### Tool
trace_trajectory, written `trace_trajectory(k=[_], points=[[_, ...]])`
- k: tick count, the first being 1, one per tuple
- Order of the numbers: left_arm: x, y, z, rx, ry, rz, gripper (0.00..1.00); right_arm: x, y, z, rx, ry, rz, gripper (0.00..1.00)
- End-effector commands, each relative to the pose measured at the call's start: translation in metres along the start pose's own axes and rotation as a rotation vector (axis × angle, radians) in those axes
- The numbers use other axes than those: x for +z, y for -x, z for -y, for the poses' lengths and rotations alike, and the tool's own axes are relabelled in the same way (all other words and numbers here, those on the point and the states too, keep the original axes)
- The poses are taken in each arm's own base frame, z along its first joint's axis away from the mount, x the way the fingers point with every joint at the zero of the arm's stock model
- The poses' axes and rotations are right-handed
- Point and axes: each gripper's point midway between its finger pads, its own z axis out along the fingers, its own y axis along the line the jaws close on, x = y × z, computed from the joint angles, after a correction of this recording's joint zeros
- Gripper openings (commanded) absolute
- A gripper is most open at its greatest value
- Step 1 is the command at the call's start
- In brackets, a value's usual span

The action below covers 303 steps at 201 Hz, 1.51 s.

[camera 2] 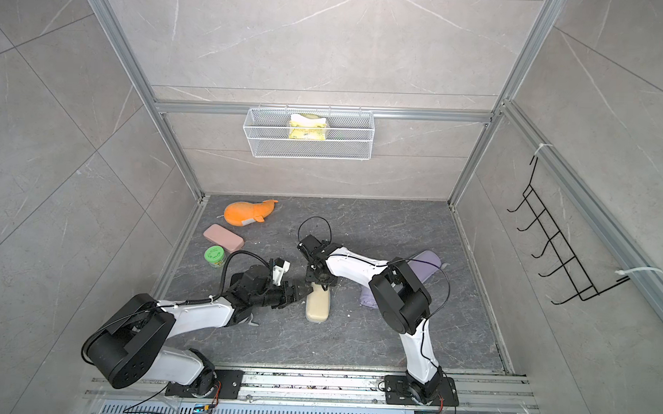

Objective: Put umbrellas into zippered umbrella sleeves
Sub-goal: Pick up the umbrella sleeve at the center of the board, then zip the zipper on the umbrella sleeve.

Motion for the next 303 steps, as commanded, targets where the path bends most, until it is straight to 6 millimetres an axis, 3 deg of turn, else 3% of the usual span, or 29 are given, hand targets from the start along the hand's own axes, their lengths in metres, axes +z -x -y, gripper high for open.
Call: trace_trajectory(k=[1,33,69,122,151,180,207,223,261,277,303], points=[[-0.003,-0.008,0.001,0.024,-0.024,-0.021,0.90,-0.025,0.001,-0.015,-0.006,0.090,0.019,0.36],[0.005,-0.006,0.004,0.037,-0.039,-0.024,0.90,-0.040,-0.001,-0.024,0.005,0.151,0.014,0.35],[0.013,0.003,0.024,0.041,-0.115,-0.005,0.84,-0.057,-0.008,-0.041,-0.003,0.221,0.000,0.35],[0.010,0.015,0.051,0.067,-0.197,0.031,0.58,-0.081,-0.003,-0.055,-0.023,0.278,0.011,0.38],[0.003,0.020,0.063,0.098,-0.214,0.042,0.41,-0.102,0.003,-0.059,-0.055,0.329,0.029,0.52],[-0.010,0.031,0.070,0.139,-0.219,0.051,0.29,-0.141,0.013,-0.062,-0.132,0.434,0.065,0.68],[-0.030,0.047,0.069,0.180,-0.212,0.053,0.22,-0.185,0.030,-0.041,-0.202,0.523,0.181,0.78],[-0.044,0.057,0.073,0.216,-0.230,0.040,0.21,-0.195,0.036,-0.020,-0.227,0.545,0.254,0.81],[-0.075,0.071,0.093,0.325,-0.277,0.000,0.20,-0.196,0.033,0.012,-0.391,0.510,0.456,0.78],[-0.085,0.069,0.105,0.370,-0.305,-0.026,0.20,-0.200,0.026,0.012,-0.486,0.539,0.528,0.70],[-0.094,0.066,0.118,0.420,-0.335,-0.056,0.19,-0.194,0.014,0.008,-0.656,0.569,0.616,0.48]])
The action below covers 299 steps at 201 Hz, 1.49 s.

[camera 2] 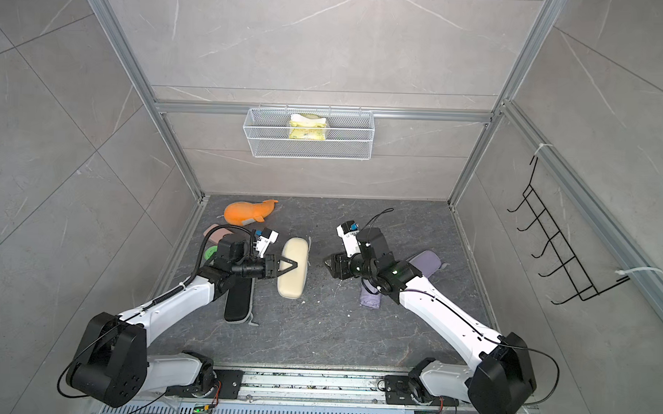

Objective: Put umbrellas into zippered umbrella sleeves
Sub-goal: Zip the zipper on the umbrella sleeve.

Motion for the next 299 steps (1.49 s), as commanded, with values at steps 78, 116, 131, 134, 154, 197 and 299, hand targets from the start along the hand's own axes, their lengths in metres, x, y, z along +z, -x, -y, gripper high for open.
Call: trace_trajectory(k=[78,116,131,134,154,197,299], points=[[-0.021,0.006,0.067,0.205,-0.184,-0.084,0.15,0.009,-0.013,-0.041,-0.567,0.111,0.281,0.31],[-0.019,0.008,0.066,0.184,-0.185,-0.087,0.14,0.022,-0.007,-0.048,-0.612,0.091,0.283,0.37],[-0.019,0.008,0.067,0.186,-0.187,-0.085,0.14,0.028,-0.005,-0.050,-0.616,0.094,0.283,0.37],[-0.019,0.009,0.068,0.185,-0.187,-0.085,0.14,0.028,-0.004,-0.050,-0.618,0.095,0.283,0.37],[-0.020,0.008,0.068,0.182,-0.190,-0.085,0.13,0.035,-0.002,-0.053,-0.630,0.098,0.279,0.36],[-0.020,0.005,0.068,0.176,-0.192,-0.089,0.12,0.038,0.013,-0.053,-0.636,0.055,0.322,0.29],[-0.017,0.018,0.057,0.153,-0.144,-0.036,0.04,0.045,-0.012,-0.067,-0.806,0.031,0.248,0.00]])
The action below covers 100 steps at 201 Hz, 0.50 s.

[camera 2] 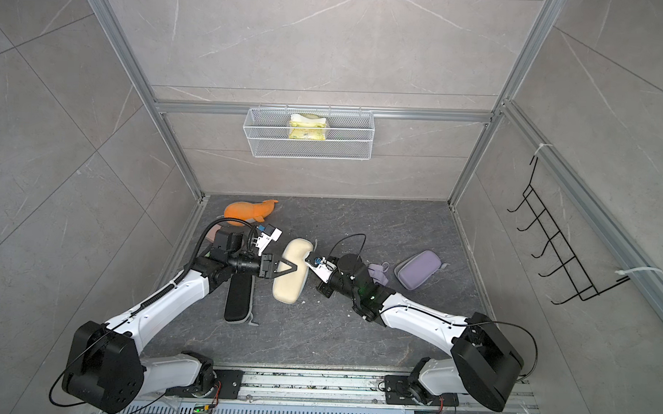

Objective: Put umbrellas into zippered umbrella sleeves
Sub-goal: Zip the zipper on the umbrella sleeve.

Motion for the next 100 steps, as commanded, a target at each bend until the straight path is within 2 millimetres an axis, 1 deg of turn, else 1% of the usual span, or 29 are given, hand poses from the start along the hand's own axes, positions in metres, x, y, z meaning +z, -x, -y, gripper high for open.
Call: trace_trajectory(k=[1,13,25,47,65,84,100], points=[[-0.007,0.027,0.018,0.085,-0.035,0.072,0.04,0.000,0.006,-0.013,-0.089,0.018,-0.006,0.00],[-0.011,0.032,0.017,0.082,-0.027,0.097,0.00,-0.002,-0.002,-0.019,-0.122,0.019,-0.033,0.00],[-0.017,0.037,0.015,0.079,-0.013,0.128,0.00,-0.006,-0.012,-0.028,-0.152,0.029,-0.062,0.00],[-0.028,0.045,0.008,0.076,0.023,0.183,0.00,-0.014,-0.027,-0.053,-0.201,0.079,-0.109,0.00],[-0.031,0.052,0.004,0.077,0.035,0.220,0.00,-0.018,-0.039,-0.082,-0.232,0.146,-0.144,0.00],[-0.033,0.060,-0.003,0.083,0.066,0.279,0.00,-0.021,-0.046,-0.116,-0.251,0.223,-0.169,0.00],[-0.036,0.069,-0.013,0.071,0.096,0.363,0.00,-0.021,-0.041,-0.143,-0.209,0.281,-0.154,0.00]])
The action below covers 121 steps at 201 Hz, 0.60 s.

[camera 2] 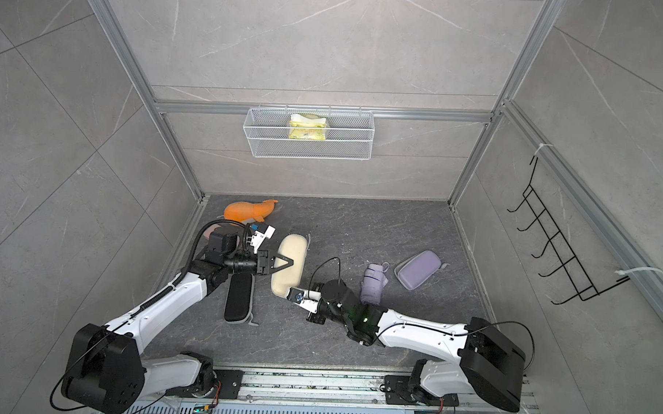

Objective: Put umbrellas into zippered umbrella sleeves
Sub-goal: Zip the zipper on the umbrella sleeve.

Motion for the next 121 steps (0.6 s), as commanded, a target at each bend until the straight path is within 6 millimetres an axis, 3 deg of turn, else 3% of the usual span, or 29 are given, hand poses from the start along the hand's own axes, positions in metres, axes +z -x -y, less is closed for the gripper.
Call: trace_trajectory(k=[1,22,52,76,82,93,121], points=[[-0.018,0.058,0.011,0.156,0.033,0.271,0.00,0.000,-0.016,-0.057,0.013,0.165,-0.069,0.00],[-0.022,0.068,0.001,0.135,0.064,0.364,0.00,0.004,0.002,-0.078,0.094,0.208,-0.024,0.00],[-0.027,0.075,-0.007,0.122,0.092,0.434,0.00,0.002,0.033,-0.075,0.272,0.221,0.091,0.00],[-0.028,0.078,-0.006,0.114,0.078,0.461,0.00,-0.002,0.040,-0.068,0.345,0.208,0.088,0.00],[-0.029,0.078,-0.005,0.112,0.072,0.472,0.00,-0.004,0.038,-0.065,0.365,0.197,0.078,0.05],[-0.031,0.078,-0.005,0.104,0.057,0.492,0.00,-0.009,0.035,-0.058,0.412,0.183,0.057,0.22],[-0.034,0.078,-0.007,0.084,0.063,0.526,0.00,-0.021,0.008,-0.028,0.582,0.109,-0.055,0.46]])
